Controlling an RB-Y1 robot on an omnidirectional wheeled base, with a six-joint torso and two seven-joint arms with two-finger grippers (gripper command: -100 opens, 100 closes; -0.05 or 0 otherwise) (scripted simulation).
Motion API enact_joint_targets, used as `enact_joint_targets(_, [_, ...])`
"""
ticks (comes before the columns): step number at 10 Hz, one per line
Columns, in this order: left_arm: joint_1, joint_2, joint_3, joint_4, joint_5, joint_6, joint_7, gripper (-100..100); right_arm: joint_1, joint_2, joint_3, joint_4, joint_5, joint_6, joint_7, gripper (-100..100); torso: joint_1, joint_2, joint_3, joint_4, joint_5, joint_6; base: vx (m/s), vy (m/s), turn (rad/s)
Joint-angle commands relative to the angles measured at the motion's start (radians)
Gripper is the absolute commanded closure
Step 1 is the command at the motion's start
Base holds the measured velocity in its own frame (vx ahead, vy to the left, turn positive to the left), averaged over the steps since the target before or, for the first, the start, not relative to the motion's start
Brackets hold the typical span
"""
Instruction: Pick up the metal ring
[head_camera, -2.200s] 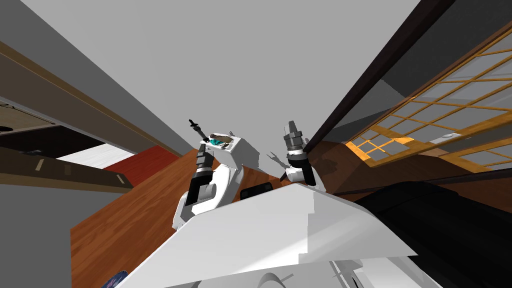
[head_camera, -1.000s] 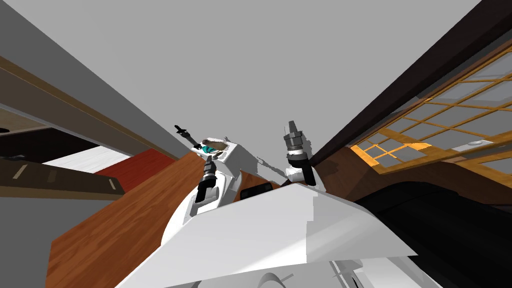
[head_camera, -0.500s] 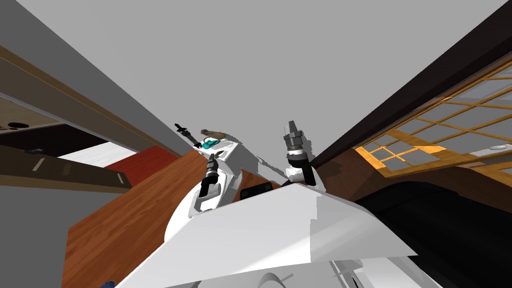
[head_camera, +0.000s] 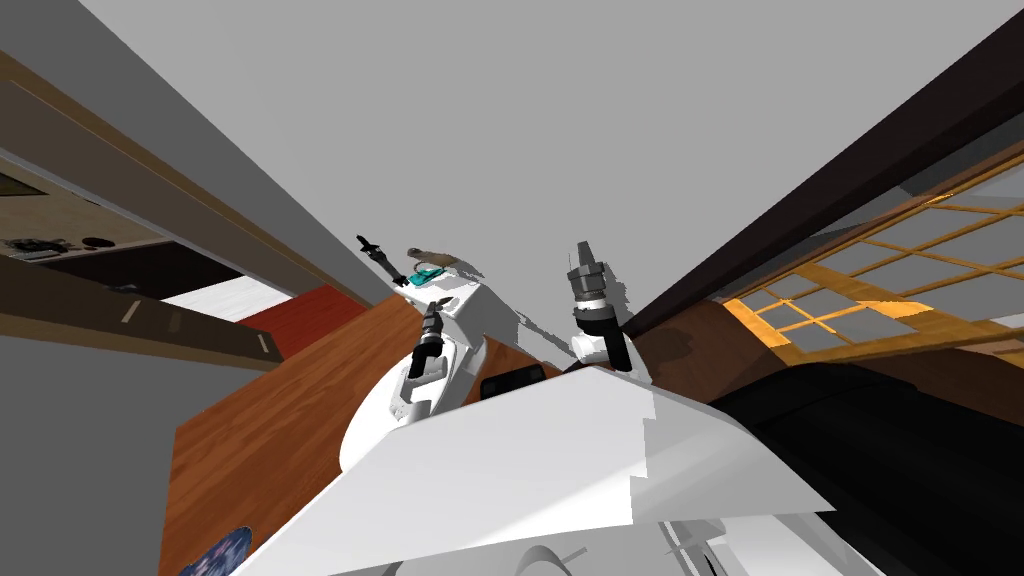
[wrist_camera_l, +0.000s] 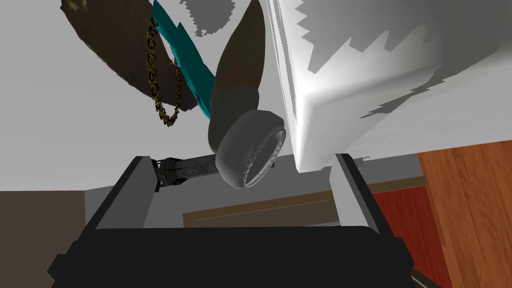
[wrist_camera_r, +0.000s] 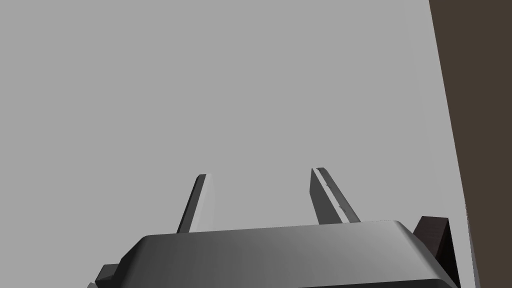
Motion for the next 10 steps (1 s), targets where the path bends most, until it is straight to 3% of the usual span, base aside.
enact_joint_targets(1, [-0.05,0.002,-0.002,0.05,0.004,-0.01,-0.004,-100,0.0,0.0,0.0,0.0,0.0,0.0,0.0,0,0.0,0.0,0.0,0.0,0.0,0.0,-0.047,-0.011,0.118])
enact_joint_targets(5, [-0.154,0.006,-0.008,0.156,0.014,-0.027,-0.011,-100,0.0,0.0,0.0,0.0,0.0,0.0,0.0,0,-0.001,0.001,0.001,0.0,0.0,0.001,-0.039,-0.008,0.072])
enact_joint_targets(6, [-0.154,0.006,-0.008,0.18,0.014,-0.027,-0.011,-100,0.0,0.0,0.0,0.0,0.0,0.0,0.0,0,-0.001,0.0,0.0,0.0,0.0,0.001,0.0,0.0,0.0])
enact_joint_targets(7, [-0.202,0.01,-0.014,0.22,0.023,-0.044,-0.018,-100,0.0,0.0,0.0,0.0,0.0,0.0,0.0,0,0.0,-0.004,-0.003,-0.002,0.001,0.002,-0.037,-0.003,0.199])
enact_joint_targets(10, [-0.281,0.015,-0.019,0.302,0.033,-0.061,-0.025,-100,0.0,0.0,0.0,0.0,0.0,0.0,0.0,0,0.0,-0.006,-0.004,-0.002,0.001,0.003,-0.039,-0.005,0.085])
